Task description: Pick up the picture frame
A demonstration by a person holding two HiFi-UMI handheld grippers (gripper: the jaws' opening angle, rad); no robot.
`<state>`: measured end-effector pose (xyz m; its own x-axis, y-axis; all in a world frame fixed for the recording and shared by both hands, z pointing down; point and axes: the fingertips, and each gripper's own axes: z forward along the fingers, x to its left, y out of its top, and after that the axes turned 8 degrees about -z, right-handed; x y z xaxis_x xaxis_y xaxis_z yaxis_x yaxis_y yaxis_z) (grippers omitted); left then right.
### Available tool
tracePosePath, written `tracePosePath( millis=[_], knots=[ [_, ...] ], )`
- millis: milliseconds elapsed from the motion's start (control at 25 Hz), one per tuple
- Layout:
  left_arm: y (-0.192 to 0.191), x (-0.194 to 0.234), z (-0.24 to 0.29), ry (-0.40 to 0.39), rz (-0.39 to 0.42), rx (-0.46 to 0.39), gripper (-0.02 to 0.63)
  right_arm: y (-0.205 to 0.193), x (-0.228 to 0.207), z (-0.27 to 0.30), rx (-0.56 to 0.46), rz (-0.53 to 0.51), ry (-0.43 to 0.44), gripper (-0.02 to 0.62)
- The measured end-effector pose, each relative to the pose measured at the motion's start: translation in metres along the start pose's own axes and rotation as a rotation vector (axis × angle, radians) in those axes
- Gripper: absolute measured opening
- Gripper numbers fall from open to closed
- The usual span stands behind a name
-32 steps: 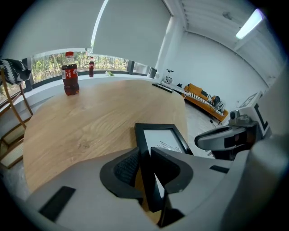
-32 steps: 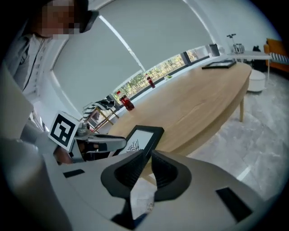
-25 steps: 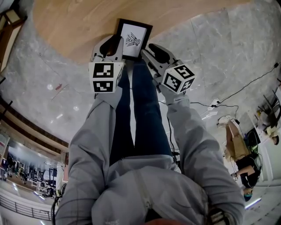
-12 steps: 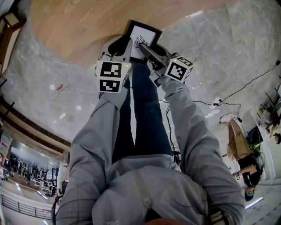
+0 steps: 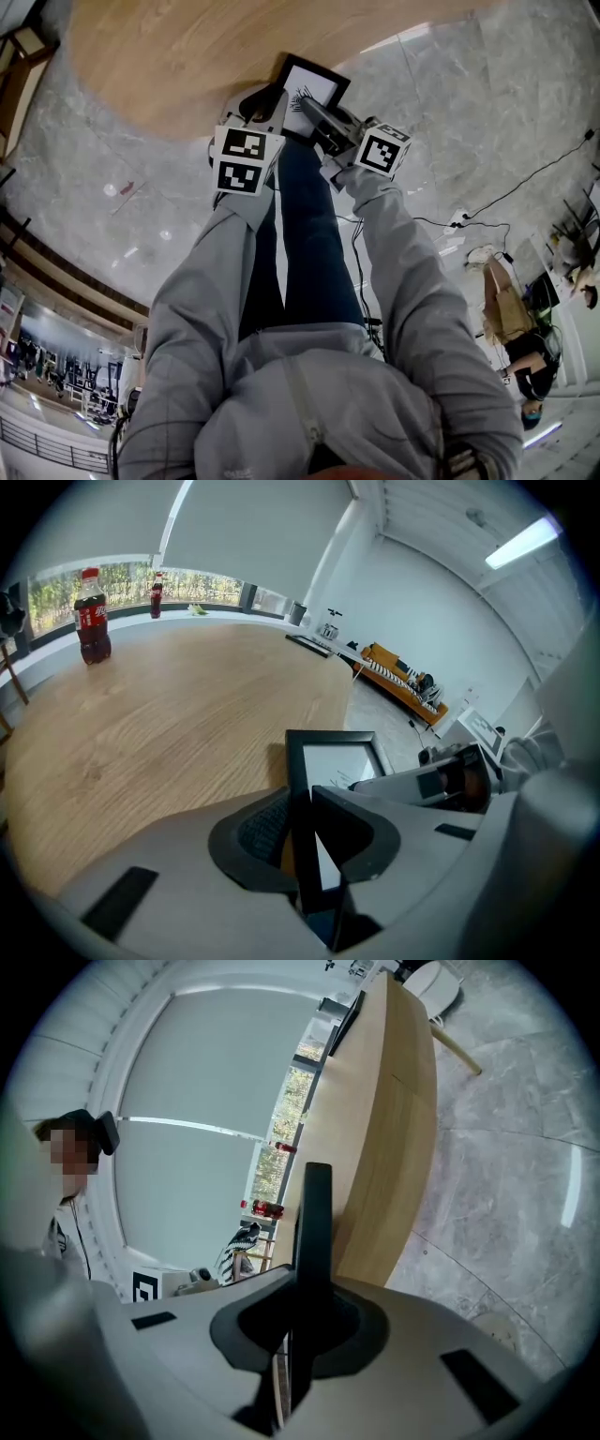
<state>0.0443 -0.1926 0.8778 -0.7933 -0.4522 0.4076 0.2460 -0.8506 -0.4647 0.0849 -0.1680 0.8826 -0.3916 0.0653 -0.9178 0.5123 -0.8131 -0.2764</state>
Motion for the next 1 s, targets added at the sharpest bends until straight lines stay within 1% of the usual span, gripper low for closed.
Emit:
tracePosePath(
  millis=[120,200,320,520,600,720,840,920,1000],
  knots=[
    [0.004,-0.012,-0.014,-0.006,-0.003,0.025,0.084,0.002,0.024,-0.01,0.035,-0.01,-0.016,0.04],
    [0.009,-0.022,-0.028,-0.019,-0.022,0.036,0.084,0.006,0.043,-0.017,0.049,-0.01,-0.034,0.038],
    [0.025,-0.042,-0.055,-0.027,-0.029,0.04,0.084,0.017,0.074,-0.032,0.054,-0.012,-0.055,0.037],
    [0.054,-0.072,-0.109,-0.009,-0.039,0.042,0.084,0.032,0.137,-0.053,0.063,-0.03,-0.072,0.037],
    [0.066,-0.081,-0.135,-0.004,-0.049,0.035,0.084,0.038,0.166,-0.059,0.07,-0.047,-0.074,0.037],
    [0.077,-0.097,-0.177,-0.003,-0.089,0.035,0.084,0.04,0.208,-0.072,0.09,-0.071,-0.097,0.037],
    [0.09,-0.109,-0.207,0.0,-0.126,0.04,0.084,0.048,0.237,-0.083,0.124,-0.099,-0.131,0.037],
    [0.108,-0.113,-0.224,0.01,-0.135,0.028,0.084,0.063,0.255,-0.085,0.134,-0.124,-0.139,0.037],
    [0.123,-0.121,-0.248,0.012,-0.124,0.004,0.084,0.073,0.277,-0.091,0.138,-0.172,-0.152,0.037]
  ],
)
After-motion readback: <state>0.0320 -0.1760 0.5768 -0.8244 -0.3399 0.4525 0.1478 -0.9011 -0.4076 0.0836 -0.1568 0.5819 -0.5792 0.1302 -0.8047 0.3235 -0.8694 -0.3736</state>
